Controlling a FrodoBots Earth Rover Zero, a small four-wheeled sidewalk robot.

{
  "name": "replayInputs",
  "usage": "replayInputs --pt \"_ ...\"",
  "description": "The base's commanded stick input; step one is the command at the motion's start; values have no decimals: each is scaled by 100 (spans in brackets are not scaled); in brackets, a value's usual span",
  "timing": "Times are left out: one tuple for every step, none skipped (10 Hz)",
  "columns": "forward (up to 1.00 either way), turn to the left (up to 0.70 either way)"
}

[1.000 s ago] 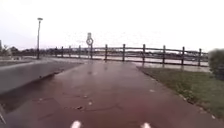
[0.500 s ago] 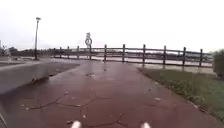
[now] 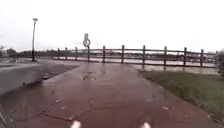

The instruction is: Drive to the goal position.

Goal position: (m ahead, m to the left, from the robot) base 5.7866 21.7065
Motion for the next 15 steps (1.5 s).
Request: replayInputs --pt "50 0" --pt "50 0" --pt "50 0" --pt "50 0" --pt "50 0" --pt "50 13" --pt "50 36" --pt "50 41" --pt "50 47" --pt "50 50" --pt "50 50" --pt "50 49" --pt "50 38" --pt "50 28" --pt "50 1"
